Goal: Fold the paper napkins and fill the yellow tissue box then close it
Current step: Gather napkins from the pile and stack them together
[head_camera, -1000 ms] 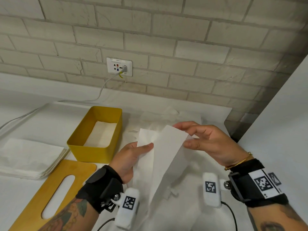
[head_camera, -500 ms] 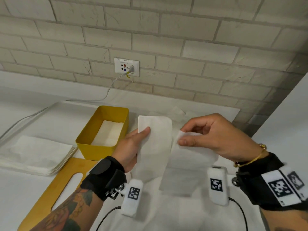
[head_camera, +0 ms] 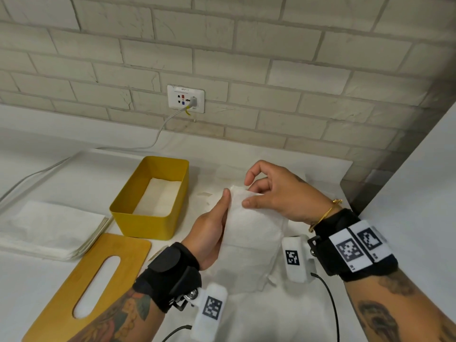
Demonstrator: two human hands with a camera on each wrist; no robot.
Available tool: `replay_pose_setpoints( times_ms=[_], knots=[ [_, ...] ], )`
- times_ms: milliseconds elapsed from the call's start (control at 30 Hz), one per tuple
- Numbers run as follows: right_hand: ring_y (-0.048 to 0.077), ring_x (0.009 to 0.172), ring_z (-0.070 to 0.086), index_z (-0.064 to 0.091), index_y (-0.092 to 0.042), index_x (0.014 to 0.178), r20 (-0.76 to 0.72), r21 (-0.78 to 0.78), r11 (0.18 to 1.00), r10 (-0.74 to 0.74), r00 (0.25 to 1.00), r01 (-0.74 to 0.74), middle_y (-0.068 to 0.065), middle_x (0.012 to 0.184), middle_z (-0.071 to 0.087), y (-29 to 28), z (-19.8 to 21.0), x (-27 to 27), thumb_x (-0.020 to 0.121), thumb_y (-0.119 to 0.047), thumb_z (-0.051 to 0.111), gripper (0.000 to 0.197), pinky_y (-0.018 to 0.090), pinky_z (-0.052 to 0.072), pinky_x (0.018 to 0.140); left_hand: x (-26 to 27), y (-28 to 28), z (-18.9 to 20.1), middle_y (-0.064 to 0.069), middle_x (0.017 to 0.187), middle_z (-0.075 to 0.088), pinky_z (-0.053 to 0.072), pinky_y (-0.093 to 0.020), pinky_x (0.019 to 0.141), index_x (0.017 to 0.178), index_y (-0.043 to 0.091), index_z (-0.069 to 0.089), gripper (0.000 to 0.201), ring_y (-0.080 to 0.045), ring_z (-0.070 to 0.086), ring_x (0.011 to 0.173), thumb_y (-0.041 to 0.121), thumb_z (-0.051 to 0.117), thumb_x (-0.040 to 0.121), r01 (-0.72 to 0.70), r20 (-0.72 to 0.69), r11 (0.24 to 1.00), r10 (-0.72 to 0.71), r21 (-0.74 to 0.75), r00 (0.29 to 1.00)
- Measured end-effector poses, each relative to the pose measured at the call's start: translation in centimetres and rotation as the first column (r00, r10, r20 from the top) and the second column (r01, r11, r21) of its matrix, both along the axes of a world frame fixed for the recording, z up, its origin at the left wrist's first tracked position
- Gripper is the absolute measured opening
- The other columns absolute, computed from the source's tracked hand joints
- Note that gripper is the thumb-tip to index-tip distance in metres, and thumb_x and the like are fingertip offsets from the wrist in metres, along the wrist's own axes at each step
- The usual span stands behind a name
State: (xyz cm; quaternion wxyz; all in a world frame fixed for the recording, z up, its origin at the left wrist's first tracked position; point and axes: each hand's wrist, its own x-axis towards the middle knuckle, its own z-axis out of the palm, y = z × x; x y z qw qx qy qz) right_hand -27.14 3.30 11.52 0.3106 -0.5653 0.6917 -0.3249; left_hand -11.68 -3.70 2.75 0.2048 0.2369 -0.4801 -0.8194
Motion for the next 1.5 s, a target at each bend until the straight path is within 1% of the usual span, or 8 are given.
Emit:
replay_pose_setpoints(
  times_ms=[267,367,467,633,767,1033,1233,1500],
  knots=[
    [0.002,0.080,0.065,0.054,-0.025,0.107,-0.085,-0.148,0.982,-0.133,0.987,0.120,-0.007,0.092,0.072,-0.5,-1.3,0.2,0.082,-0.025,0.083,0.038,0.022,0.049,0.075,0.3,0.1,-0.1,-0.020,0.114,0.074,0.053,-0.047,0.098,0.113,0.005,0.071,0.035,-0.033,0.072,0.103,0.032,0.064,0.092,0.033,0.036,0.993,-0.029,-0.112,0.999],
    [-0.002,0.102,0.062,0.053,-0.027,0.119,0.147,-0.383,0.843,-0.348,0.926,0.378,-0.012,0.112,0.066,0.3,-3.2,0.4,0.072,-0.036,0.088,0.059,0.016,0.049,0.085,0.4,-0.1,0.0,-0.021,0.115,0.073,0.054,-0.048,0.098,0.118,0.002,0.068,0.037,-0.036,0.071,0.106,0.029,0.059,0.095,-0.062,0.001,0.995,0.062,-0.072,0.998],
    [0.016,0.105,0.070,0.047,-0.027,0.133,0.509,-0.094,0.898,-0.328,0.796,0.431,0.001,0.121,0.068,2.0,-5.6,1.2,0.063,-0.038,0.088,0.082,0.032,0.058,0.086,0.8,-0.7,0.3,-0.021,0.124,0.070,0.052,-0.051,0.103,0.131,0.001,0.062,0.041,-0.038,0.066,0.117,0.027,0.052,0.101,-0.157,-0.066,0.987,0.158,0.023,0.985],
    [0.026,0.111,0.071,0.069,-0.013,0.121,0.604,0.019,0.971,-0.200,0.771,0.237,0.007,0.117,0.075,2.9,-9.8,3.0,0.088,-0.016,0.078,0.034,0.052,0.052,0.103,1.1,-1.3,1.0,-0.021,0.123,0.070,0.055,-0.051,0.098,0.130,0.001,0.062,0.047,-0.039,0.068,0.114,0.029,0.059,0.092,-0.195,-0.093,0.981,0.194,-0.001,0.976],
    [0.029,0.115,0.069,0.067,-0.010,0.126,0.701,0.024,0.981,-0.153,0.697,0.191,0.009,0.122,0.073,2.8,-11.0,3.7,0.086,-0.016,0.077,0.042,0.052,0.051,0.105,1.3,-1.4,0.1,-0.021,0.115,0.073,0.062,-0.047,0.084,0.125,0.005,0.064,0.037,-0.036,0.072,0.102,0.025,0.058,0.094,-0.193,-0.069,0.981,0.193,0.005,0.979],
    [0.024,0.069,0.072,0.067,-0.006,0.099,0.480,0.281,0.956,-0.214,0.851,0.081,0.015,0.088,0.076,5.3,-12.5,1.7,0.091,-0.006,0.072,0.009,0.030,0.058,0.063,3.9,-3.5,-0.7,-0.009,0.103,0.078,0.062,-0.038,0.069,0.118,0.017,0.066,0.023,-0.024,0.076,0.088,0.027,0.056,0.100,-0.373,-0.044,0.926,0.375,0.054,0.926],
    [0.015,0.047,0.054,0.068,-0.006,0.097,0.531,0.330,0.609,-0.752,0.391,0.722,0.007,0.070,0.064,2.3,-11.9,-5.7,0.085,-0.032,0.081,0.031,0.026,0.046,0.046,4.7,-2.9,-1.3,-0.010,0.107,0.077,0.058,-0.042,0.075,0.119,0.017,0.066,0.024,-0.026,0.076,0.089,0.027,0.057,0.099,-0.399,0.004,0.914,0.400,0.076,0.917],
    [0.016,0.047,0.036,0.053,-0.019,0.082,0.554,0.275,0.570,-0.752,0.357,0.774,0.000,0.063,0.041,-1.9,-13.5,-5.8,0.084,-0.016,0.081,0.029,0.020,0.033,0.041,4.9,-2.4,-1.6,-0.011,0.104,0.078,0.058,-0.041,0.075,0.116,0.017,0.068,0.021,-0.025,0.076,0.087,0.025,0.058,0.099,-0.390,0.033,0.918,0.388,0.079,0.921]
  ],
)
